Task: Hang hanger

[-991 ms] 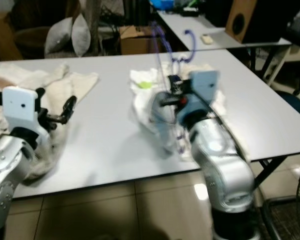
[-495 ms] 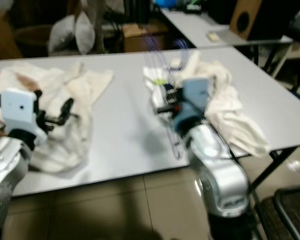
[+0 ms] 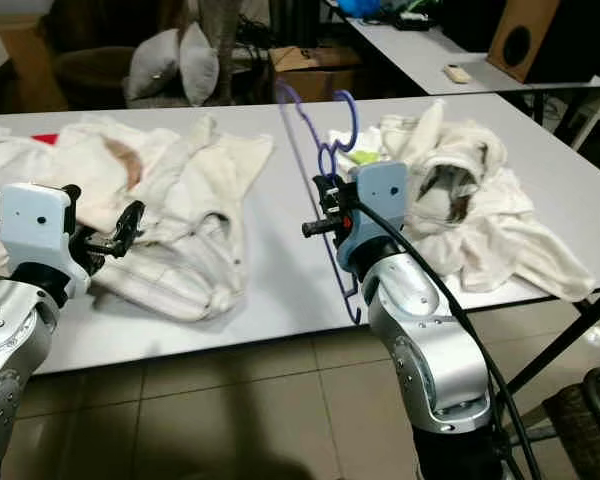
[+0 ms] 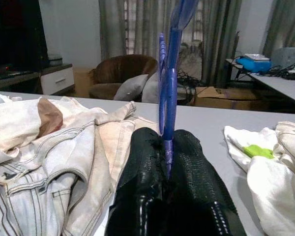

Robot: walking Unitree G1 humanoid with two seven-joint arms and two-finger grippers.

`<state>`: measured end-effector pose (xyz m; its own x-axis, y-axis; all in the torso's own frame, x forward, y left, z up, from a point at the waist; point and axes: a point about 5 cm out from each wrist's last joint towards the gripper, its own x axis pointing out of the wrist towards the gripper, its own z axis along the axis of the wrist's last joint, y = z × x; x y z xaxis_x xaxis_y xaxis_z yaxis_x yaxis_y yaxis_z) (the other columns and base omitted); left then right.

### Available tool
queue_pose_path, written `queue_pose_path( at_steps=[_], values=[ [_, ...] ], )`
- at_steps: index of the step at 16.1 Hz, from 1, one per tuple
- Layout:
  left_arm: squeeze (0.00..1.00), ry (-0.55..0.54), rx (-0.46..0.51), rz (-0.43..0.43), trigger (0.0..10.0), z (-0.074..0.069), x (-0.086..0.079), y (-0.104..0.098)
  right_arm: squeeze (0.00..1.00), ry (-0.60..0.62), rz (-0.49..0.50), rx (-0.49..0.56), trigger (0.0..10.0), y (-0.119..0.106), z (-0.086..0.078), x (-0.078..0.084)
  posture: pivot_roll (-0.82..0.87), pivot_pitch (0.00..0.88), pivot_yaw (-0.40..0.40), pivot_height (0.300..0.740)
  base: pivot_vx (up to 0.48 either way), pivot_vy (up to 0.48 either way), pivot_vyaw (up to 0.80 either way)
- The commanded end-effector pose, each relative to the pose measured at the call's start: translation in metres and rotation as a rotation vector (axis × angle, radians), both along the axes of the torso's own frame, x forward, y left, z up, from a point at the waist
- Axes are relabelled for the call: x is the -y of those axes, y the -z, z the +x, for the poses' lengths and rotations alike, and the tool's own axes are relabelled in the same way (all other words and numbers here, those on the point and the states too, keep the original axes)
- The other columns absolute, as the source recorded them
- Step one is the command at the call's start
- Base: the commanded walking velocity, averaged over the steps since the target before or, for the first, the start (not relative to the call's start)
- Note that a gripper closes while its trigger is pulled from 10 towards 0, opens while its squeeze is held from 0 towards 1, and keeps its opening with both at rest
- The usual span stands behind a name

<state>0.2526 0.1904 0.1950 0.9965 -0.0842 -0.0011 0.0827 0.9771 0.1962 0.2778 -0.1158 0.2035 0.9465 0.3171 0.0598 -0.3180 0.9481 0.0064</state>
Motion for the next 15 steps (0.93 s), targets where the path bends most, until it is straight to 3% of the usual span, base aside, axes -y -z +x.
queue_pose_path(
  at_steps=[1,6,15],
  values=[
    [0.0,0.003,0.014,0.009,10.0,-0.001,0.0,-0.003,0.0,0.014,-0.002,-0.009,10.0,0.003,0.0,0.004,-0.02,0.0,0.024,0.74,0.0,0.341,0.0],
    [0.0,0.018,0.025,0.015,10.0,0.007,0.001,-0.008,0.0,0.027,0.003,-0.01,10.0,0.004,0.003,0.005,-0.01,0.0,0.033,0.74,0.0,0.337,0.0],
    [0.0,-0.004,0.016,0.011,10.0,0.004,0.0,-0.003,0.0,0.057,-0.002,-0.052,10.0,0.014,0.003,0.012,-0.02,0.0,0.018,0.74,0.0,0.34,0.0]
  ],
)
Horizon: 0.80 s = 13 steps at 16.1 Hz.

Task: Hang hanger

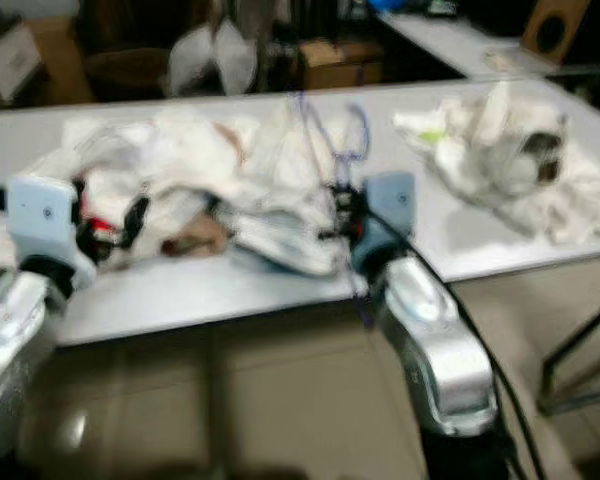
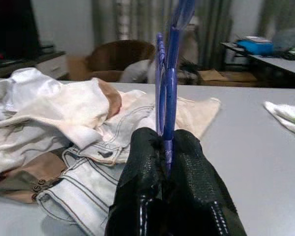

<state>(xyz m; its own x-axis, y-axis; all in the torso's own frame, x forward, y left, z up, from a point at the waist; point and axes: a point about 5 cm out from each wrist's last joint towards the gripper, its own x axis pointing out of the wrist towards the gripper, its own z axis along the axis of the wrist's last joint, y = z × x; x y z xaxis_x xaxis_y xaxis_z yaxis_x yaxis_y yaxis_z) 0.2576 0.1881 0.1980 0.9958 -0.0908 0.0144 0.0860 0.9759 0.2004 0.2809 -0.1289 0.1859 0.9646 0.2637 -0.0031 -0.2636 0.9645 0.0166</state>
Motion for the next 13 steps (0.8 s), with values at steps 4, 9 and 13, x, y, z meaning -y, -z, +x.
queue_pose_path(
  at_steps=[4,9,13],
  values=[
    [0.0,-0.015,-0.027,-0.016,10.0,-0.005,0.0,0.01,0.0,0.053,-0.014,-0.03,10.0,0.007,-0.002,0.01,-0.03,0.0,0.02,0.74,0.0,0.337,0.0],
    [0.0,-0.003,-0.019,-0.09,10.0,-0.009,0.006,0.021,0.0,-0.005,-0.103,-0.03,10.0,0.011,-0.008,0.01,-0.04,0.0,0.02,0.74,0.0,0.0,0.0],
    [0.0,-0.008,-0.092,-0.056,10.0,-0.022,0.011,0.051,0.0,-0.025,-0.106,-0.088,10.0,0.034,-0.018,0.027,-0.04,0.0,0.004,0.74,0.143,0.0,0.0]
  ],
)
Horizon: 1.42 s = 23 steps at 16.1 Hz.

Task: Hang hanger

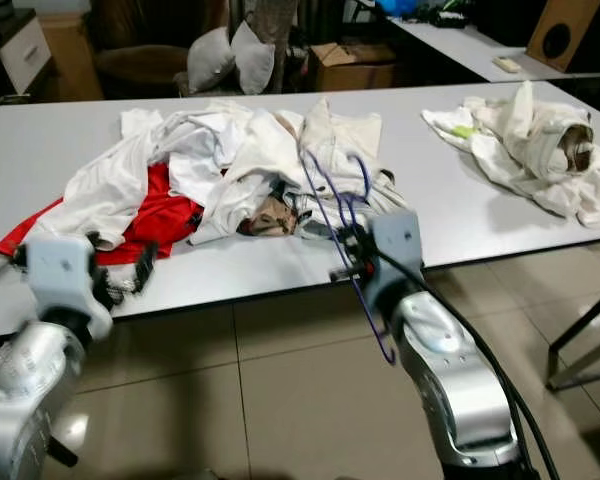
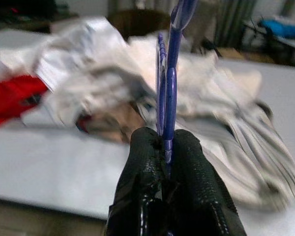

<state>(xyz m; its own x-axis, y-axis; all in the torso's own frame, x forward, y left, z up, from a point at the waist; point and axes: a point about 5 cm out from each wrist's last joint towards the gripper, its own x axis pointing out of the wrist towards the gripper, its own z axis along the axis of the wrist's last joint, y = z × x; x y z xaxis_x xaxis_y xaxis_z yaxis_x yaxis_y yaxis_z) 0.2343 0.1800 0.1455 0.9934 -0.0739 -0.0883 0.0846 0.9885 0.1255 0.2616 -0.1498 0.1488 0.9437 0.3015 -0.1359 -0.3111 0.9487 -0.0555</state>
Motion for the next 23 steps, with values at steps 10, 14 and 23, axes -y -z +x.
queue_pose_path(
  at_steps=[10,14,23],
  values=[
    [0.0,-0.02,0.049,0.024,10.0,0.003,0.001,0.001,0.0,-0.003,-0.002,0.049,10.0,-0.007,0.004,0.01,-0.04,0.0,0.007,0.74,0.337,0.0,-0.14],
    [0.0,-0.012,0.055,0.024,10.0,0.004,0.003,0.001,0.0,0.0,-0.011,0.066,10.0,-0.008,0.004,0.016,-0.04,0.0,0.008,0.74,0.359,0.0,-0.6],
    [0.0,0.0,0.035,0.074,10.0,0.011,0.001,0.003,0.0,-0.044,-0.067,0.129,10.0,-0.018,0.005,0.039,-0.06,0.0,0.026,0.74,0.262,0.0,0.0]
  ],
)
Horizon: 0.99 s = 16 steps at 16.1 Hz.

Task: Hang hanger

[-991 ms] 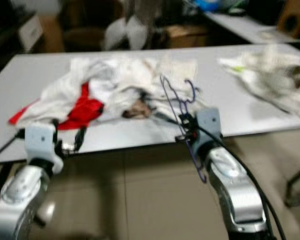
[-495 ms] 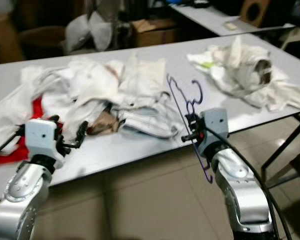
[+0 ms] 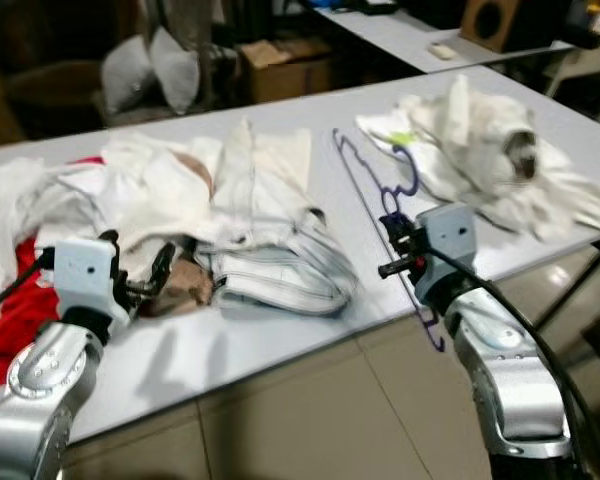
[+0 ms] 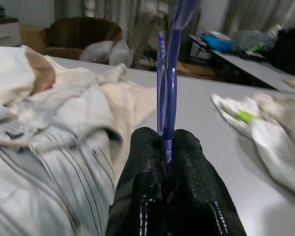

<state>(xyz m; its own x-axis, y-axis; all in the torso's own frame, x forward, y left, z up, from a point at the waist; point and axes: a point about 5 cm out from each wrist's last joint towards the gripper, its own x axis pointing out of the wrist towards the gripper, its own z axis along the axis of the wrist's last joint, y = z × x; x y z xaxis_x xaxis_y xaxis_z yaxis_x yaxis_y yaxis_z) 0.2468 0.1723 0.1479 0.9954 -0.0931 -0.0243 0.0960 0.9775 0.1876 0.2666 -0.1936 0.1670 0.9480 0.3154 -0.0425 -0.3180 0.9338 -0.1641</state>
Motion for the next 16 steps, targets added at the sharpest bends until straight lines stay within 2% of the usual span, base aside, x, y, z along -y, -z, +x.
queue_pose_path(
  at_steps=[1,2,3,4,7,8,9,10,11,12,14,15,16],
  values=[
    [0.0,-0.007,-0.031,0.042,10.0,0.0,-0.007,0.006,0.0,-0.022,0.003,0.006,10.0,0.0,0.0,-0.004,-0.06,0.0,0.029,0.74,0.0,0.0,0.0],
    [0.69,0.011,-0.039,0.073,10.0,0.001,-0.008,0.007,0.0,-0.024,0.002,0.007,10.0,0.0,0.0,-0.005,-0.07,0.0,0.034,0.74,0.0,0.0,0.0],
    [1.0,0.034,-0.05,0.074,10.0,0.004,-0.009,0.009,0.0,-0.026,0.002,0.009,10.0,0.001,-0.001,-0.006,-0.07,0.0,0.035,0.74,0.0,0.0,0.0],
    [1.0,0.04,-0.052,0.074,10.0,0.005,-0.009,0.009,0.0,-0.026,0.003,0.009,10.0,0.001,-0.001,-0.006,-0.07,0.0,0.035,0.74,0.0,0.0,0.0],
    [1.0,-0.009,-0.099,0.183,10.0,0.02,-0.024,0.013,0.0,-0.021,0.006,0.01,10.0,0.001,-0.002,-0.008,-0.08,0.0,0.04,0.74,0.0,0.0,0.0],
    [0.0,-0.03,-0.158,0.225,10.0,0.029,-0.034,0.021,0.0,-0.015,0.005,0.01,10.0,0.002,-0.001,-0.008,-0.07,0.0,0.033,0.74,0.0,0.0,0.0],
    [0.0,-0.051,-0.191,0.19,10.0,0.035,-0.038,0.025,0.0,-0.013,0.004,0.008,10.0,0.002,0.0,-0.008,-0.08,0.0,0.035,0.74,0.0,0.0,0.0],
    [0.0,-0.055,-0.202,0.17,9.1,0.038,-0.04,0.027,0.0,-0.013,0.004,0.007,10.0,0.003,0.0,-0.009,-0.08,0.0,0.035,0.74,0.0,0.0,0.0],
    [0.0,-0.045,-0.2,0.158,7.8,0.043,-0.04,0.028,0.0,-0.015,0.003,0.008,10.0,0.002,0.0,-0.01,-0.08,0.0,0.037,0.74,0.0,0.0,0.0],
    [0.0,-0.032,-0.185,0.143,4.4,0.049,-0.04,0.026,0.0,-0.014,0.005,0.011,10.0,0.002,0.0,-0.011,-0.09,0.0,0.039,0.74,0.0,0.0,0.0],
    [0.0,-0.044,-0.179,0.179,0.7,0.057,-0.046,0.024,0.0,-0.011,0.006,0.014,10.0,0.001,0.0,-0.011,-0.09,0.0,0.043,0.74,0.0,0.0,0.0],
    [0.0,-0.052,-0.176,0.197,0.0,0.061,-0.049,0.023,0.0,-0.01,0.008,0.014,10.0,0.001,0.0,-0.011,-0.09,0.0,0.044,0.74,0.0,0.0,0.0],
    [0.0,-0.051,-0.17,0.215,0.0,0.065,-0.051,0.022,0.0,-0.009,0.009,0.014,10.0,0.001,-0.001,-0.011,-0.09,0.0,0.044,0.74,0.0,0.0,0.0]
  ],
)
